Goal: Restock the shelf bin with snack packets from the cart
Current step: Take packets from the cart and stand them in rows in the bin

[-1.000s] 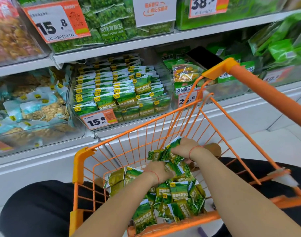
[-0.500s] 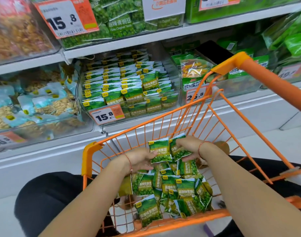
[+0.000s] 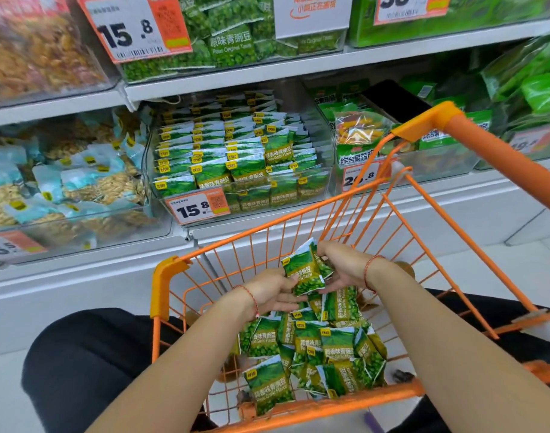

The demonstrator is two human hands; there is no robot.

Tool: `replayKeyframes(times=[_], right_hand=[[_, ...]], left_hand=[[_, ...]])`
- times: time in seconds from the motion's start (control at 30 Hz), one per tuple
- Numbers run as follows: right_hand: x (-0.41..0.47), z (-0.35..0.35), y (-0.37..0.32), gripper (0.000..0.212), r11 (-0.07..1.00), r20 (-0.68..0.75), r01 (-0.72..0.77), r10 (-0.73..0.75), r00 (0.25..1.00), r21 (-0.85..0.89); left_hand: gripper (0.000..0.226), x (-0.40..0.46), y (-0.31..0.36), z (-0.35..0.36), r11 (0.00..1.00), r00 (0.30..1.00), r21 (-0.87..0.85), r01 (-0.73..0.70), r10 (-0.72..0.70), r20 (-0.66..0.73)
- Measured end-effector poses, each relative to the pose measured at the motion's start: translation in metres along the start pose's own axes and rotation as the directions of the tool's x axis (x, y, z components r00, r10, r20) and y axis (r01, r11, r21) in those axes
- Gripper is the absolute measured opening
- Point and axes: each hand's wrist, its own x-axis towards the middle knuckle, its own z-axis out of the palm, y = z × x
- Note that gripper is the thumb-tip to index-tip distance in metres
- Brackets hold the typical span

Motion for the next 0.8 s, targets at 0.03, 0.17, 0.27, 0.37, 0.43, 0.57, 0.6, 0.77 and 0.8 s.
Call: replayKeyframes(times=[0.03, 0.17, 0.27, 0.37, 0.43, 0.57, 0.6, 0.77, 0.8], right_hand=[[0.001, 0.0, 0.001, 0.022, 1.0, 0.007, -0.001, 0.001, 1.0, -0.028], [0.003, -0.005, 0.002, 0.022, 0.99, 0.029, 0.017, -0.013, 0.999, -0.137], [0.001, -0.012, 0.001, 0.032, 0.98, 0.115, 0.058, -0.037, 0.993, -0.19], [0.002, -0.014, 0.002, 0.073, 0.96, 0.142, 0.093, -0.056, 0.988, -0.266], [0.001, -0.011, 0.001, 0.077, 0.906, 0.121, 0.128, -0.085, 0.989, -0.405], [-0.017, -0.019, -0.009, 0.046, 0.803, 0.08, 0.179, -0.163, 0.983, -0.568], [-0.029, -0.023, -0.017, 0.049, 0.804, 0.083, 0.195, -0.18, 0.98, -0.561], [-0.073, -0.038, -0.062, 0.044, 0.8, 0.12, 0.408, -0.398, 0.91, -0.439], [-0.08, -0.038, -0.071, 0.039, 0.803, 0.109, 0.47, -0.465, 0.879, -0.367]], left_hand=[[0.033, -0.001, 0.0, 0.0, 1.0, 1.0, -0.013, -0.005, 0.005, 0.008], [0.02, -0.005, 0.001, 0.0, 0.999, 1.0, -0.034, -0.008, 0.008, 0.024], [0.026, -0.006, 0.003, 0.002, 1.0, 1.0, -0.008, -0.021, 0.021, 0.023], [0.05, -0.01, 0.006, 0.005, 0.999, 0.999, 0.022, -0.031, 0.031, 0.011], [0.056, -0.013, 0.008, 0.01, 0.996, 0.999, 0.087, -0.032, 0.034, -0.016], [0.036, -0.026, 0.023, 0.012, 0.972, 0.999, 0.233, -0.043, 0.042, 0.009], [0.019, -0.034, 0.032, 0.009, 0.951, 0.996, 0.298, -0.082, 0.067, 0.06], [0.015, -0.071, 0.079, -0.018, 0.851, 0.88, 0.224, -0.475, 0.457, 0.13], [0.017, -0.073, 0.085, -0.024, 0.81, 0.817, 0.111, -0.576, 0.574, 0.048]])
